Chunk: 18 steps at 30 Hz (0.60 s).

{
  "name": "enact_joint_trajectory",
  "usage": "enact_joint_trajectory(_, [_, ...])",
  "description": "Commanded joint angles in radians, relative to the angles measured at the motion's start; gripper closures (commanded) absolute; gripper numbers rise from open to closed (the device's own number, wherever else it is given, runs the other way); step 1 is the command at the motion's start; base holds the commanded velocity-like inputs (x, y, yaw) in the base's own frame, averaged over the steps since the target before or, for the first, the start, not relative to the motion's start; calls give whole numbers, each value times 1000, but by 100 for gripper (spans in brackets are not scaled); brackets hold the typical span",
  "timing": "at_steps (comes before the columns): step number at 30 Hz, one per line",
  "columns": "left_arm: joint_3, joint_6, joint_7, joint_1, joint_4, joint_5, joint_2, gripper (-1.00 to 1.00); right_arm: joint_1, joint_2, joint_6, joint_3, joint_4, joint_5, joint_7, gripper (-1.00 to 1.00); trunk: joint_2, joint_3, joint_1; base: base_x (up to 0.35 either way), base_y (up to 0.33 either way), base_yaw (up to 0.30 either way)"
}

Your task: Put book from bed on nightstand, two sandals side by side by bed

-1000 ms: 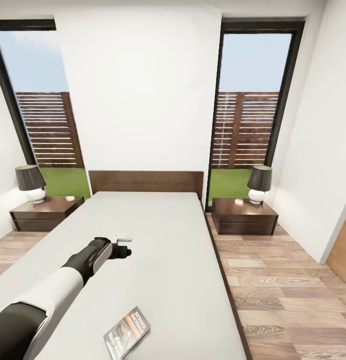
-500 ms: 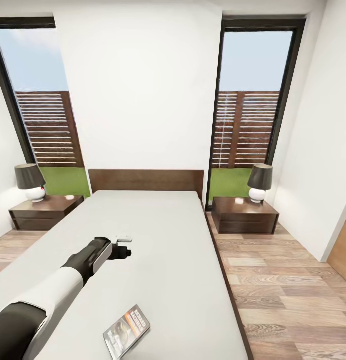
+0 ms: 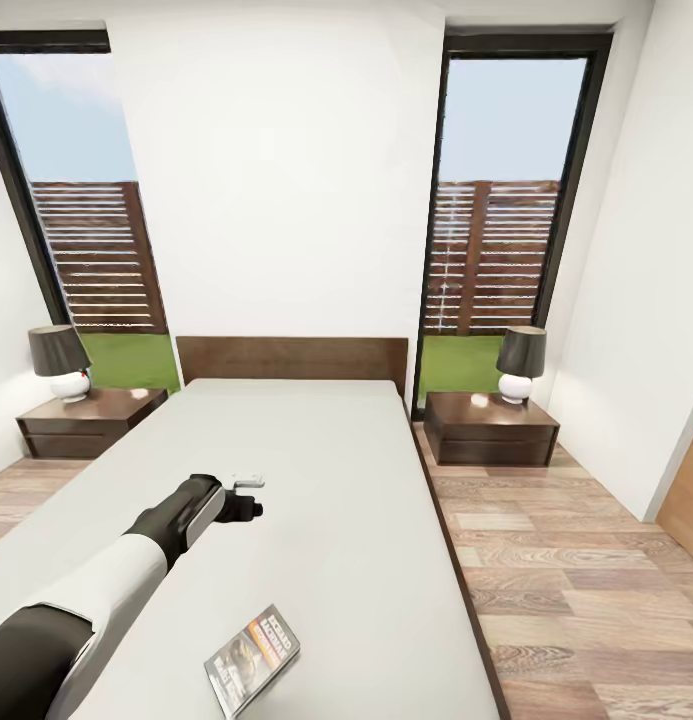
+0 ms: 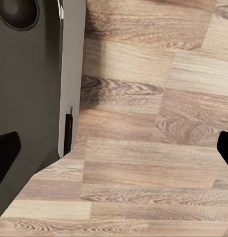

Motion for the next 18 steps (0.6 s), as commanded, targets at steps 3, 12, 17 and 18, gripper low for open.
enact_joint_trajectory(3, [-7, 6, 4, -1, -1, 8, 1, -100, -1, 0, -5, 7, 3, -11, 5, -100, -22, -10, 12, 0, 0, 0])
enact_joint_trajectory(12, [-7, 9, 3, -1, -2, 8, 1, -100, 18, 7, -2, 7, 3, -11, 4, -100, -85, -39, 46, 0, 0, 0])
enact_joint_trajectory(17, [-7, 9, 3, -1, -3, 9, 1, -100, 38, 13, 0, 7, 3, -12, -3, -100, -120, -54, 65, 0, 0, 0])
enact_joint_trajectory(18, [-7, 9, 3, -1, -3, 9, 1, -100, 45, 15, 1, 7, 3, -12, -9, -100, -127, -57, 69, 0, 0, 0])
